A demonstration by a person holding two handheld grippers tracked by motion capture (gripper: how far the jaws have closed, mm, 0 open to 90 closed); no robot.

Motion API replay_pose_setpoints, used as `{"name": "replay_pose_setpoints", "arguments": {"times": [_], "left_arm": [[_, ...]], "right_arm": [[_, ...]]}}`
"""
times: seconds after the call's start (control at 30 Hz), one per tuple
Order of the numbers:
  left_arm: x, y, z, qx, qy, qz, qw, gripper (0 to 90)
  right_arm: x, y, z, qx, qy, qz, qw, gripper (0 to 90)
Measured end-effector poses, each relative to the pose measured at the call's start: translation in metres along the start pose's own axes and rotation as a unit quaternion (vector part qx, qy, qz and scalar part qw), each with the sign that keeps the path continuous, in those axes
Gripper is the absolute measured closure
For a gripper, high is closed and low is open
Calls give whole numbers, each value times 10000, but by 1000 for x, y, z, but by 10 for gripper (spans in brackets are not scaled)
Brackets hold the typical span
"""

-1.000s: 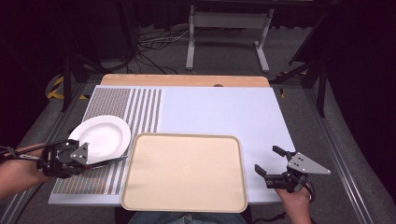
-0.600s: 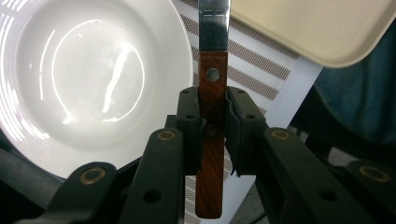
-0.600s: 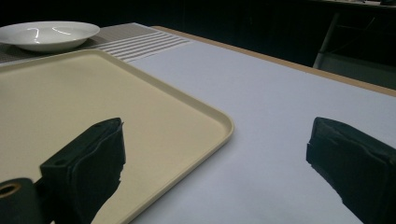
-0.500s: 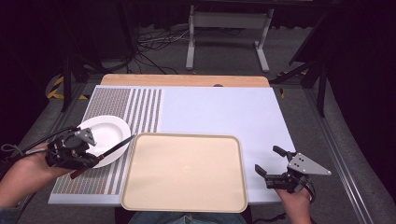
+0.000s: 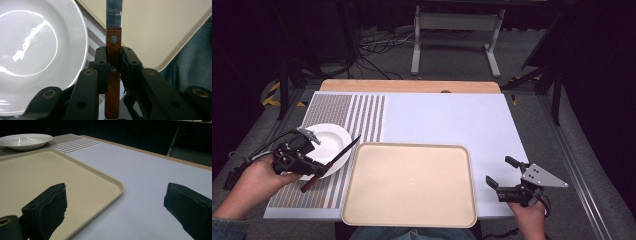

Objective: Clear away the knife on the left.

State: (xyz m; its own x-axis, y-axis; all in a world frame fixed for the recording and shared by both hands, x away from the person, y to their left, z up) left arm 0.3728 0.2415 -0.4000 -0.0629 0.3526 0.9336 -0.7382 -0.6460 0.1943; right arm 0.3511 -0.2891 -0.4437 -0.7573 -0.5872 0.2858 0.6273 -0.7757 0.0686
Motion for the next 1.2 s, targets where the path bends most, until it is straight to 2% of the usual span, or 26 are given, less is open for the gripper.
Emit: {"name": "replay_pose_setpoints", "arguments": {"times": [0.13,0.23,0.37,0.4,0.5,0.57,0.67,0.8,0.87,0.9,1.2], "left_arm": [[-5,5,2,-2,-41,-159,9999,773],[-9,9,7,58,87,-359,9993,773],[-16,14,12,10,56,-373,9993,774],[-18,17,13,117,43,-407,9991,773],[-24,21,17,222,0,-461,9987,773],[-28,23,18,192,-45,-446,9988,772],[-35,29,21,270,-129,-489,9984,772],[-43,34,26,231,-193,-487,9984,772],[-47,38,29,321,-201,-562,9977,772],[-49,39,30,270,-230,-578,9977,772],[-63,49,38,275,-342,-686,9967,772]], "right_arm": [[0,0,0,10,-3,-3,10000,51],[0,0,0,36,-17,-8,10000,51],[0,0,0,18,-18,-12,10000,52],[0,0,0,17,-19,-11,10000,52],[1,0,0,17,-14,-5,10000,52],[1,0,0,21,-20,-8,10000,53],[1,0,0,12,-12,6,10000,53],[1,0,-1,-1,-23,11,10000,53],[1,1,-1,3,-27,0,10000,53],[1,1,-1,1,-26,1,10000,53],[1,1,-1,-40,-22,49,10000,53]]}}
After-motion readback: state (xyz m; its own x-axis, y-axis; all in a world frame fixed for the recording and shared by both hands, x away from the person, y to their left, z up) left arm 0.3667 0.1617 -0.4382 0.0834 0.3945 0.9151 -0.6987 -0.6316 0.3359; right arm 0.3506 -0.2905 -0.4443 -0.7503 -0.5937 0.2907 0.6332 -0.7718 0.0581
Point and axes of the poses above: each handheld gripper's, and its own axes: x roughly backward along the jaws, z roughly out of its top, y roughly to its right, the point moved 7 cm from there along -x, roughly forward along the jaws
